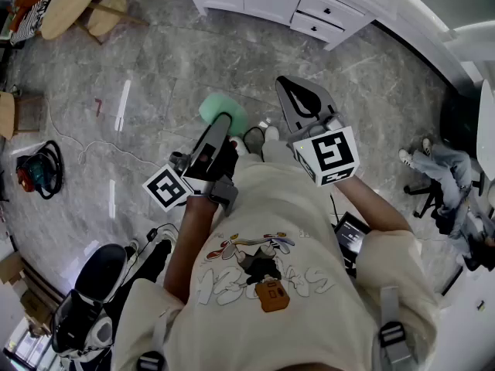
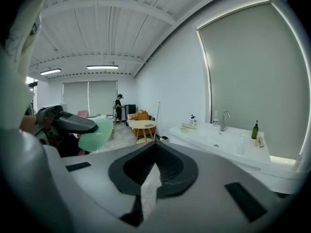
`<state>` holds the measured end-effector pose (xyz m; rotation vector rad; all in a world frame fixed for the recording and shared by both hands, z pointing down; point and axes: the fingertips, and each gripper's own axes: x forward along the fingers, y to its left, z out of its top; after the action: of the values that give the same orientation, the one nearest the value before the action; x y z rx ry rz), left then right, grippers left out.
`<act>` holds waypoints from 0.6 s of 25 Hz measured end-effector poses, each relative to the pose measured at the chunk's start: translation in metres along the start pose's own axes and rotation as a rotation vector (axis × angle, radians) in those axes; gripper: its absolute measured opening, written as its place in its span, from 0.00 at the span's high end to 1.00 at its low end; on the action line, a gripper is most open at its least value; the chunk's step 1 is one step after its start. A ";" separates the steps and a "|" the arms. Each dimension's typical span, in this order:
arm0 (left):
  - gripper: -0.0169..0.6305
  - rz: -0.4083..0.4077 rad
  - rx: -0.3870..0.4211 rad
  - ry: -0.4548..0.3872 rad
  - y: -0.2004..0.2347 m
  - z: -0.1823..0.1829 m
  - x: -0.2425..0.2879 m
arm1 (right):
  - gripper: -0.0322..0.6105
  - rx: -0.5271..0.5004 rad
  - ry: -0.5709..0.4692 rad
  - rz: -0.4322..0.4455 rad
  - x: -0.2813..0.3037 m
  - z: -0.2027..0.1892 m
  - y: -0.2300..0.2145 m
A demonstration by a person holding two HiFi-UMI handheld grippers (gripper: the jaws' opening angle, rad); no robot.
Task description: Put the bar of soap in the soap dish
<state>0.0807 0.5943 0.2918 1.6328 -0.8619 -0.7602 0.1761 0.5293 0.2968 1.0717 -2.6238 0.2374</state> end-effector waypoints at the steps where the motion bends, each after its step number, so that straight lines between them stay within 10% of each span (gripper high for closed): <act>1: 0.79 -0.002 0.001 0.004 0.000 0.000 0.001 | 0.94 0.005 0.004 -0.003 -0.001 -0.003 -0.001; 15: 0.79 -0.008 0.021 0.015 -0.003 -0.003 0.009 | 0.94 0.113 0.009 0.050 0.008 -0.012 -0.003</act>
<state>0.0882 0.5886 0.2886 1.6594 -0.8560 -0.7460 0.1755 0.5253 0.3108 1.0384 -2.6593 0.4048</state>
